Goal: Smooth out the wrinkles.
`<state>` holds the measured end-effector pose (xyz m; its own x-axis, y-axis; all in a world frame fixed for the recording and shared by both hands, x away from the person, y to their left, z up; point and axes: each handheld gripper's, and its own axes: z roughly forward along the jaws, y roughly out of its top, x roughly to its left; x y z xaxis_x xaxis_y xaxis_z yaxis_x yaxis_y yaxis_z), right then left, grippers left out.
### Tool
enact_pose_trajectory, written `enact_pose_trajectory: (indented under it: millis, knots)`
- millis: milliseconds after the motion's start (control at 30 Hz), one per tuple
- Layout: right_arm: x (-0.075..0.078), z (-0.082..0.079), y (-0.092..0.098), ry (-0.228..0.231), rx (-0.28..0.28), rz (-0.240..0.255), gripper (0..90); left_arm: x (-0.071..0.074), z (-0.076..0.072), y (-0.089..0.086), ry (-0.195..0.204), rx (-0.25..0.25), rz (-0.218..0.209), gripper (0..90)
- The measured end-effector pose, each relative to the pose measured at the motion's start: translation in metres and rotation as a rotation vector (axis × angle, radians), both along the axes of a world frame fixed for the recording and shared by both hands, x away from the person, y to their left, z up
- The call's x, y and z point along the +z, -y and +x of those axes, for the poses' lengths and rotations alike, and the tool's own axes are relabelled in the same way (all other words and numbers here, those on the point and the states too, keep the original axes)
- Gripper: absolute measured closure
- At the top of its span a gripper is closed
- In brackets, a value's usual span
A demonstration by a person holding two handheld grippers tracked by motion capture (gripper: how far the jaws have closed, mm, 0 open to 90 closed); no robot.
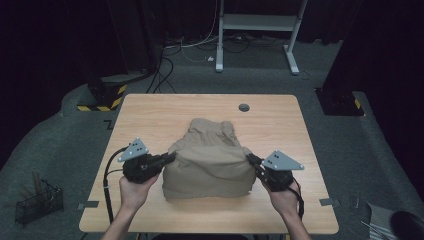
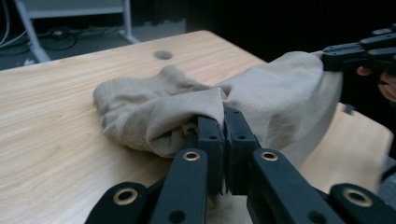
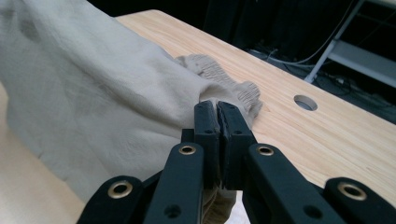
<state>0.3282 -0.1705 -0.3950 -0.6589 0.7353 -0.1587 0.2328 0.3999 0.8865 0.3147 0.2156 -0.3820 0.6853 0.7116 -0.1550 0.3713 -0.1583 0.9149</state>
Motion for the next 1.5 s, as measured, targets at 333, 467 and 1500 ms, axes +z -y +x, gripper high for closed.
enact_pose_trajectory:
  millis: [333,467,1500]
  knots:
    - [0.006,-0.045,0.015,0.069,0.019,0.004,87.1,0.009,-0.034,0.007,0.069,-0.035,-0.054,87.3]
    - [0.0,-0.035,0.015,0.05,0.004,0.022,87.1,0.002,-0.02,0.009,0.052,-0.013,-0.055,87.3]
    - [-0.008,0.016,0.008,0.008,-0.036,0.055,86.9,-0.014,0.033,0.009,0.004,0.057,-0.011,87.3]
